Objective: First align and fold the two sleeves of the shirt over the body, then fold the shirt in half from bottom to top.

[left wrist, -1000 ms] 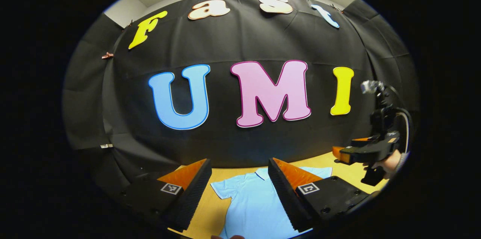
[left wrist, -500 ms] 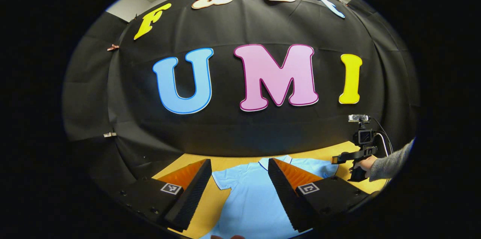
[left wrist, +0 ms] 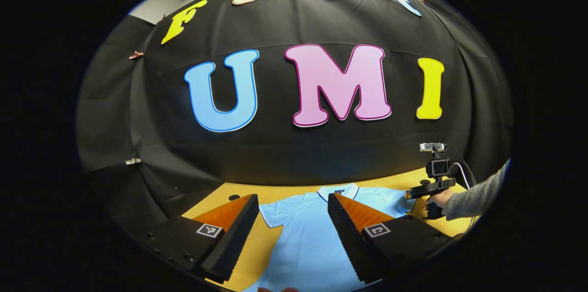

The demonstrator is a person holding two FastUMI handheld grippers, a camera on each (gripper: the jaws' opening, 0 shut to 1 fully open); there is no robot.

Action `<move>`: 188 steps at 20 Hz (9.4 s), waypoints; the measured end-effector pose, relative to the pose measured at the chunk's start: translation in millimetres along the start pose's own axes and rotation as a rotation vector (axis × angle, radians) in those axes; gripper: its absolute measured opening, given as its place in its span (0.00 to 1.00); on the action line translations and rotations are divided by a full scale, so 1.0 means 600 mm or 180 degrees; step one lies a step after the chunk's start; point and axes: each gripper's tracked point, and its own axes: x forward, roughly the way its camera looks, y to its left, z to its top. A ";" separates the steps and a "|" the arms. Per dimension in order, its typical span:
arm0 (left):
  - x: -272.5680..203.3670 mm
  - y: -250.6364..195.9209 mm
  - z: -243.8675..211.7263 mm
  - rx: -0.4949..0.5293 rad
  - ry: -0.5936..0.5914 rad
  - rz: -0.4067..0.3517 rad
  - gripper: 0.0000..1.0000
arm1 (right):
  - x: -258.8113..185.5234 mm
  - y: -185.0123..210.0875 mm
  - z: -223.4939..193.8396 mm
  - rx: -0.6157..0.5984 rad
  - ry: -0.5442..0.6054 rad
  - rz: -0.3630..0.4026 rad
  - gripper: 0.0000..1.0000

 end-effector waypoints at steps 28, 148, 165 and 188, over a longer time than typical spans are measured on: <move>-0.056 0.134 -0.039 -0.0317 0.0049 0.0375 0.96 | -0.195 0.514 -0.043 -0.0714 -0.0336 0.1734 0.05; 0.384 -0.317 -0.363 0.0380 0.1732 -0.1549 0.68 | -0.622 0.050 -0.079 -0.0251 -0.1277 0.1279 0.79; 0.155 -0.141 -0.264 0.0231 0.1075 -0.1276 0.97 | -0.648 0.075 -0.144 -0.0251 -0.1075 0.1169 0.82; -0.180 0.108 -0.526 0.0082 0.2180 -0.0689 0.99 | -0.601 0.025 -0.484 -0.0757 0.0307 0.0604 0.87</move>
